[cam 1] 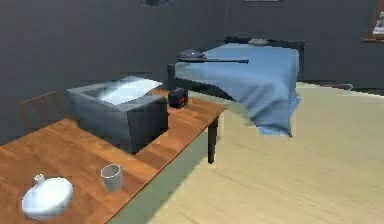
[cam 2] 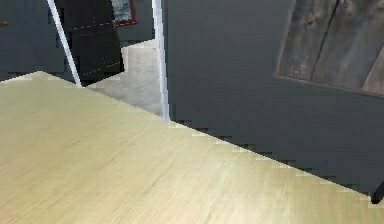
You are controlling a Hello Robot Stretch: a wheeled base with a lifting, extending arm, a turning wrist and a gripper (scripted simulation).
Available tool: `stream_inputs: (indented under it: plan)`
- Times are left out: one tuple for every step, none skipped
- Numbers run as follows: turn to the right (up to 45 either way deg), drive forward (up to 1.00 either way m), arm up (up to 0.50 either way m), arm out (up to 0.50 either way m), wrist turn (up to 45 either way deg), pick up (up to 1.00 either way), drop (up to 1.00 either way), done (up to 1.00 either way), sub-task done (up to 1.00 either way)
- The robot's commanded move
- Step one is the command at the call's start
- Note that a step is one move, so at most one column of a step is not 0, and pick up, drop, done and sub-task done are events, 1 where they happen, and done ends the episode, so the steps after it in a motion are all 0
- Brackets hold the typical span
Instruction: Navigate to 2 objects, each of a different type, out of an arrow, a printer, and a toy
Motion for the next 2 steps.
stream_inputs:
  plan:
    - [-18.0,0.0,0.0,0.0,0.0,0.0,0.0,0.0,0.0]
    - [0.0,0.0,0.0,0.0,0.0,0.0,0.0,1.0,0.0]
